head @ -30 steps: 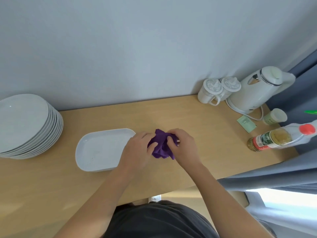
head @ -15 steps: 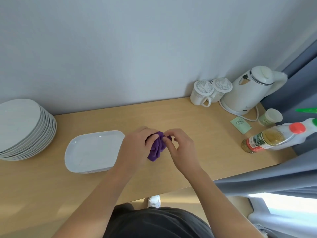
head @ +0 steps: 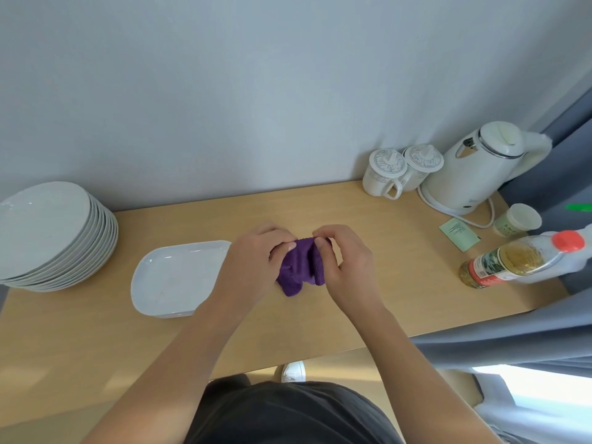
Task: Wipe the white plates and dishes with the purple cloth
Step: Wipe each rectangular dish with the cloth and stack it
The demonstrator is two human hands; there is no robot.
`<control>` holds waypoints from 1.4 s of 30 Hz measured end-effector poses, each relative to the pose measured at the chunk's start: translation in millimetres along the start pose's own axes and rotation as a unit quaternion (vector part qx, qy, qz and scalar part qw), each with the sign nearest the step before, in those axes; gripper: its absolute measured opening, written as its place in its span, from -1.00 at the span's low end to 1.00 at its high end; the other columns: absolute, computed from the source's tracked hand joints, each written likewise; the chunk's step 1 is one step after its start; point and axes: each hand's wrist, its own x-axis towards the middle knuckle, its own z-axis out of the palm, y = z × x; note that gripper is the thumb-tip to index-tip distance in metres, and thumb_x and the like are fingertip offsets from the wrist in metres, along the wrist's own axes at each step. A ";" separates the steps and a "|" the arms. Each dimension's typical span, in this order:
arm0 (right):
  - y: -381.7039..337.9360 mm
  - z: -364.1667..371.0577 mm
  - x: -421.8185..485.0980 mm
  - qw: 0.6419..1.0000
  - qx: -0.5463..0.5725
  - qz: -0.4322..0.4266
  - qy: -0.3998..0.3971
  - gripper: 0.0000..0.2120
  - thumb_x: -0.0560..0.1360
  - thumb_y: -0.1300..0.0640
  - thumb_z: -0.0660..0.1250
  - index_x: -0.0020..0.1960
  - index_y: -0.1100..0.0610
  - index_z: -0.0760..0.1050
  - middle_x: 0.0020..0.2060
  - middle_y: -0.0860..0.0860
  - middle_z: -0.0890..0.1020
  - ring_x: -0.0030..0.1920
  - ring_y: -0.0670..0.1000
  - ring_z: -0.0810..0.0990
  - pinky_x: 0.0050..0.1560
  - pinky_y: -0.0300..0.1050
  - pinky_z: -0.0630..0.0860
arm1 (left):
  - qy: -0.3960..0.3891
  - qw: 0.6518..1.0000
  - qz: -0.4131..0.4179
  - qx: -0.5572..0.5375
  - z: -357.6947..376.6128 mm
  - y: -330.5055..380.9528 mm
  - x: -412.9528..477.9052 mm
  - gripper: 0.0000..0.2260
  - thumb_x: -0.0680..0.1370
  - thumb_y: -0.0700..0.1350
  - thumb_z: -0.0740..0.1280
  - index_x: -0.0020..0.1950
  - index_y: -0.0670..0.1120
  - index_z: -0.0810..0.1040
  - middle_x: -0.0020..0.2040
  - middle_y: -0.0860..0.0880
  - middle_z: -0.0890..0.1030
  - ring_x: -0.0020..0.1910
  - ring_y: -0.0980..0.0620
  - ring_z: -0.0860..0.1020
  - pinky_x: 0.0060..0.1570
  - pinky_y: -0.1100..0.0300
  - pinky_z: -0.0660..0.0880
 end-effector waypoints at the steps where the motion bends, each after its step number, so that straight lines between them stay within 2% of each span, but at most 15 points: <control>1: -1.4 -0.5 1.4 1.000 0.001 0.007 -0.005 -0.90 0.60 0.29 0.28 0.00 0.16 0.56 -0.10 -0.05 0.61 -0.03 -0.01 0.57 0.02 -0.12 0.49 | 0.008 1.000 0.007 0.004 -1.4 2.0 1.0 -0.88 0.59 -0.19 0.35 -0.03 -0.07 0.69 -0.05 0.13 0.61 -0.09 0.13 0.55 -0.08 0.24 0.46; 8: -9.3 -8.6 4.7 1.000 0.001 -0.016 0.018 -0.88 0.61 0.32 0.25 0.04 0.19 0.55 -0.05 -0.01 0.62 -0.02 -0.03 0.57 0.00 -0.17 0.49 | 0.012 1.000 0.022 -0.011 -7.4 16.5 5.4 -0.90 0.63 -0.17 0.27 -0.03 -0.06 0.57 -0.09 0.04 0.53 -0.11 0.03 0.50 -0.09 0.14 0.45; 10: -9.8 -7.6 5.1 1.000 0.007 0.014 -0.005 -0.89 0.62 0.31 0.25 0.05 0.18 0.54 -0.06 -0.02 0.62 -0.03 -0.06 0.56 0.00 -0.11 0.49 | 0.016 0.999 0.029 0.011 -8.8 18.4 7.0 -0.90 0.64 -0.16 0.26 -0.02 -0.08 0.56 -0.08 0.04 0.53 -0.13 0.03 0.49 -0.09 0.16 0.41; 14: -15.1 -12.4 4.9 0.999 0.036 0.005 0.014 -0.88 0.59 0.22 0.35 0.11 0.16 0.49 0.02 -0.04 0.59 0.08 -0.06 0.56 0.11 -0.13 0.50 | 0.027 0.999 0.018 -0.008 -11.5 23.0 7.3 -0.89 0.65 -0.13 0.24 -0.02 -0.04 0.53 -0.05 0.05 0.54 -0.13 0.04 0.50 -0.10 0.13 0.45; 18: -13.7 -12.8 4.6 0.996 0.012 -0.030 -0.083 -0.70 0.47 0.03 0.51 0.09 0.09 0.49 -0.01 -0.06 0.54 0.05 -0.04 0.51 0.07 -0.23 0.44 | 0.045 0.998 0.009 -0.040 -18.2 30.0 8.8 -0.89 0.64 -0.14 0.27 -0.04 0.01 0.55 -0.07 0.08 0.57 -0.17 0.11 0.51 -0.12 0.28 0.42; 21: -14.0 -8.5 2.1 0.995 0.065 -0.001 -0.076 -0.95 0.57 0.18 0.39 0.01 0.12 0.54 -0.10 -0.11 0.60 -0.03 -0.07 0.59 -0.03 -0.26 0.49 | 0.035 0.994 -0.019 -0.097 -21.4 34.6 7.5 -0.90 0.61 -0.17 0.32 -0.07 -0.04 0.59 -0.12 0.11 0.62 -0.20 0.12 0.54 -0.16 0.36 0.40; 23: -17.8 -10.0 1.2 0.992 0.110 0.046 -0.040 -0.92 0.62 0.24 0.30 0.00 0.09 0.50 -0.16 -0.11 0.63 -0.14 -0.09 0.62 -0.15 -0.31 0.49 | 0.009 0.984 -0.074 -0.164 -22.9 30.4 4.1 -0.95 0.59 -0.15 0.37 -0.03 -0.02 0.62 -0.15 0.09 0.65 -0.20 0.11 0.59 -0.19 0.34 0.43; 26: -21.7 -11.5 5.4 0.987 0.129 0.091 0.000 -0.89 0.65 0.19 0.25 -0.01 0.00 0.43 -0.22 -0.03 0.65 -0.23 -0.01 0.61 -0.20 -0.12 0.54 | -0.072 0.957 -0.137 -0.246 -21.7 22.1 -2.1 -0.72 0.45 -0.13 0.53 0.11 0.06 0.61 -0.07 0.08 0.66 -0.11 0.07 0.61 -0.12 0.26 0.52; 28: -25.1 -10.4 9.2 0.985 0.138 0.104 0.005 -0.90 0.66 0.17 0.24 0.00 0.00 0.42 -0.21 -0.02 0.64 -0.23 -0.05 0.60 -0.20 -0.15 0.54 | -0.104 0.959 -0.130 -0.229 -14.9 18.8 -6.2 -0.60 0.37 -0.17 0.58 0.15 0.08 0.58 -0.06 0.05 0.66 -0.14 0.11 0.58 -0.15 0.32 0.49; 30: -28.0 -8.7 10.0 0.986 0.131 0.105 0.009 -0.93 0.67 0.17 0.23 0.02 0.03 0.42 -0.21 -0.03 0.61 -0.25 -0.09 0.55 -0.22 -0.22 0.47 | -0.086 0.972 -0.119 -0.183 -10.1 14.8 -7.5 -0.70 0.42 -0.22 0.53 0.07 0.05 0.60 -0.12 0.05 0.67 -0.21 0.16 0.55 -0.21 0.41 0.40; 32: -27.7 -9.6 9.1 0.986 0.128 0.105 0.009 -0.96 0.67 0.16 0.22 0.04 0.05 0.41 -0.22 -0.06 0.59 -0.24 -0.06 0.55 -0.24 -0.15 0.50 | -0.064 0.984 -0.112 -0.126 -13.7 11.1 -6.2 -0.87 0.49 -0.21 0.46 -0.06 0.01 0.62 -0.20 0.07 0.66 -0.22 0.14 0.55 -0.21 0.36 0.38; 35: -20.3 -16.9 5.8 0.984 0.125 0.102 -0.072 -0.89 0.62 0.05 0.32 0.12 -0.06 0.45 -0.27 -0.13 0.56 -0.30 -0.06 0.54 -0.32 -0.19 0.52 | -0.043 0.990 -0.071 -0.115 -22.9 9.5 -3.6 -0.88 0.55 -0.23 0.38 -0.11 -0.01 0.61 -0.19 0.10 0.64 -0.15 0.06 0.60 -0.11 0.23 0.49; 38: -10.7 -16.9 0.4 0.976 0.054 0.075 -0.197 -0.83 0.51 -0.05 0.46 0.06 -0.04 0.58 -0.25 -0.11 0.60 -0.23 -0.08 0.56 -0.18 -0.18 0.50 | -0.035 0.994 -0.037 -0.099 -23.7 13.1 -2.1 -0.81 0.55 -0.25 0.35 -0.12 0.05 0.61 -0.13 0.12 0.62 -0.10 0.08 0.59 -0.08 0.26 0.49; 40: -7.0 -12.9 -3.8 0.976 0.047 0.057 -0.205 -0.94 0.52 0.06 0.45 -0.06 0.04 0.60 -0.27 -0.07 0.59 -0.23 -0.04 0.55 -0.17 -0.08 0.51 | -0.033 0.995 -0.038 -0.090 -20.0 12.0 -1.9 -0.81 0.54 -0.25 0.36 -0.11 0.05 0.62 -0.09 0.10 0.61 -0.07 0.10 0.59 -0.05 0.26 0.48; 42: -5.4 -9.1 -6.7 0.980 0.069 0.049 -0.180 -0.97 0.52 0.15 0.44 -0.09 0.06 0.60 -0.25 -0.08 0.59 -0.18 -0.04 0.56 -0.12 -0.18 0.48 | -0.028 0.994 -0.049 -0.097 -18.7 7.7 -4.7 -0.84 0.53 -0.23 0.39 -0.10 0.05 0.62 -0.08 0.10 0.61 -0.07 0.13 0.59 -0.08 0.32 0.44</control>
